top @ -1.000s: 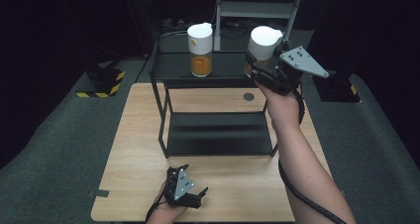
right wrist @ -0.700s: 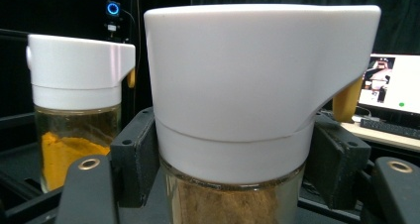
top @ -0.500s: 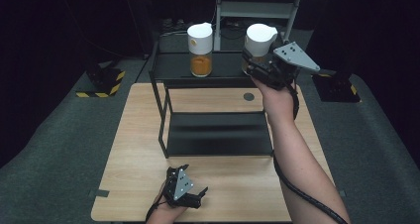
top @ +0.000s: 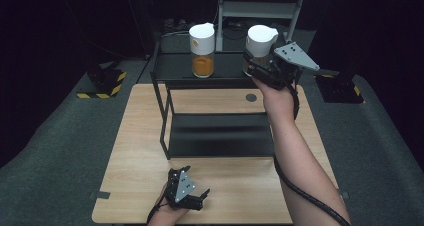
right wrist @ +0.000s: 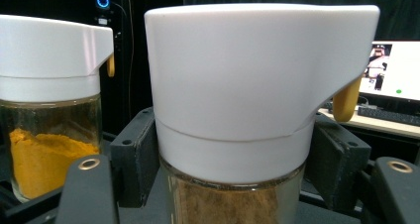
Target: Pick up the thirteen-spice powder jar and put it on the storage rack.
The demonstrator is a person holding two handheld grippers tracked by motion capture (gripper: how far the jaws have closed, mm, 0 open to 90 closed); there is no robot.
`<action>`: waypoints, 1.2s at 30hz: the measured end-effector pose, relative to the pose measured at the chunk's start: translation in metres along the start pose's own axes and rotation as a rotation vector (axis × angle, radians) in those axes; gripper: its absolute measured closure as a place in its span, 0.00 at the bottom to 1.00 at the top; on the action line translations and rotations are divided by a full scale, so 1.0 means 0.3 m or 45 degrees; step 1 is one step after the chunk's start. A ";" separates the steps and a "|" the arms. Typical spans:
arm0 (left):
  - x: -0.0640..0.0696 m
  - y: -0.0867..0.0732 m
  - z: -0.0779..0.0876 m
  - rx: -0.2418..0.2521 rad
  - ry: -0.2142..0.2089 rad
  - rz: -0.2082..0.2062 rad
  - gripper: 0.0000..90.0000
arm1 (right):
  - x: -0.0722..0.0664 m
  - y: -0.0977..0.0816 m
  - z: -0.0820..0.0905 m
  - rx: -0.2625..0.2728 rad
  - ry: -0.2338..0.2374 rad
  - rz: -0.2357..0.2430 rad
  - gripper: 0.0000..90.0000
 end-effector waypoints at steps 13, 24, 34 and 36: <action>-0.002 0.000 0.000 -0.002 -0.003 0.002 0.01 | 0.007 -0.009 -0.025 -0.003 0.013 -0.028 0.33; -0.004 0.000 0.001 0.001 -0.007 0.006 0.01 | 0.014 -0.008 -0.036 -0.016 0.013 -0.047 0.33; -0.001 0.002 -0.002 -0.010 -0.005 -0.003 0.01 | 0.010 0.002 -0.031 -0.055 0.014 -0.059 0.17; -0.001 0.002 -0.001 -0.010 -0.005 -0.002 0.01 | 0.005 0.002 -0.027 -0.058 0.004 -0.059 0.08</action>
Point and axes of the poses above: each handheld gripper's, and its own axes: z roughly backward along the jaws, y roughly out of its top, x roughly to its right, the point moved 10 cm from there along -z, roughly forward along the jaws, and after that the axes turned 9 degrees about -y, right-handed, at the moved point
